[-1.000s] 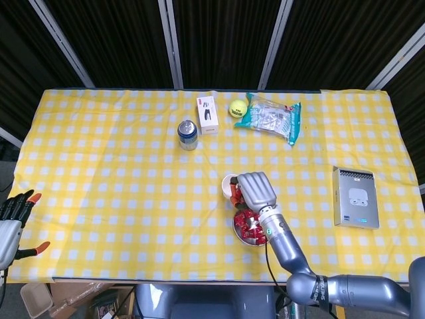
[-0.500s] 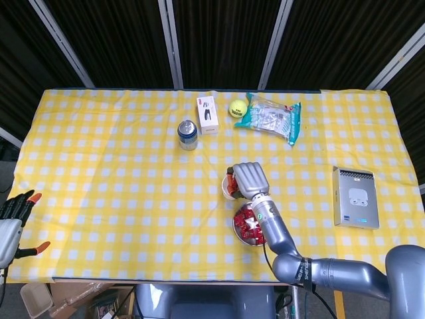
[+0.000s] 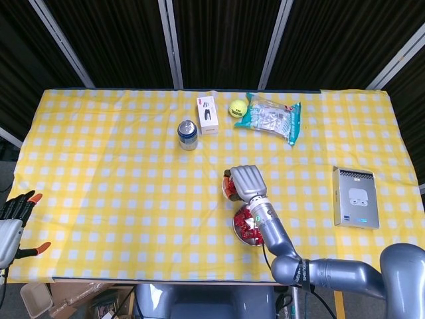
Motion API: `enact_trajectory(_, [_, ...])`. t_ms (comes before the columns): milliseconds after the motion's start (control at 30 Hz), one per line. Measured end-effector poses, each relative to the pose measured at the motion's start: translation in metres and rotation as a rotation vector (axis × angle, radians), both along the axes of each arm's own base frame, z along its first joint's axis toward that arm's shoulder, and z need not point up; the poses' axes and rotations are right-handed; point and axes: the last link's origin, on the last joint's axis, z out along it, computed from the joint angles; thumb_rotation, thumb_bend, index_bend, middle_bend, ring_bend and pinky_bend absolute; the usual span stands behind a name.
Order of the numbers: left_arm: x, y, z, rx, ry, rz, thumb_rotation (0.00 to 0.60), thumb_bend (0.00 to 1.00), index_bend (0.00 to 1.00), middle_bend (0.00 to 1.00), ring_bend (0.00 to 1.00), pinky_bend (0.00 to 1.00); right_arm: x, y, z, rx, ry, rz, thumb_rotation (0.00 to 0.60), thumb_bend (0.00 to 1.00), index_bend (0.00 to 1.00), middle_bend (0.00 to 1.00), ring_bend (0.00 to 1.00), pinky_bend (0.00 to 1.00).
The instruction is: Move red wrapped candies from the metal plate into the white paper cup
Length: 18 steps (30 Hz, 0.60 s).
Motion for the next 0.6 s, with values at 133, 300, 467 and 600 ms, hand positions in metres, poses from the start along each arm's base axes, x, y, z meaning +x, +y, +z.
enact_trajectory(133, [0.000, 0.000, 0.000, 0.001, 0.000, -0.001, 0.600, 0.00, 0.00, 0.00, 0.00, 0.00, 0.003, 0.001, 0.002, -0.008, -0.008, 0.008, 0.600, 0.36, 0.46, 0.81, 0.86, 0.91])
enact_trajectory(300, [0.000, 0.000, 0.000, 0.001, 0.000, -0.001, 0.600, 0.00, 0.00, 0.00, 0.00, 0.00, 0.002, 0.002, 0.004, -0.014, -0.011, 0.006, 0.600, 0.35, 0.44, 0.81, 0.86, 0.91])
enact_trajectory(467, [0.000, 0.000, 0.000, 0.002, 0.000, -0.002, 0.600, 0.00, 0.00, 0.00, 0.00, 0.00, 0.004, 0.005, 0.005, -0.015, -0.020, 0.013, 0.600, 0.35, 0.44, 0.81, 0.86, 0.91])
enact_trajectory(600, [0.000, 0.000, 0.000, 0.002, 0.001, -0.003, 0.600, 0.00, 0.00, 0.00, 0.00, 0.00, 0.007, 0.010, 0.010, -0.019, -0.028, 0.036, 0.600, 0.35, 0.44, 0.81, 0.85, 0.91])
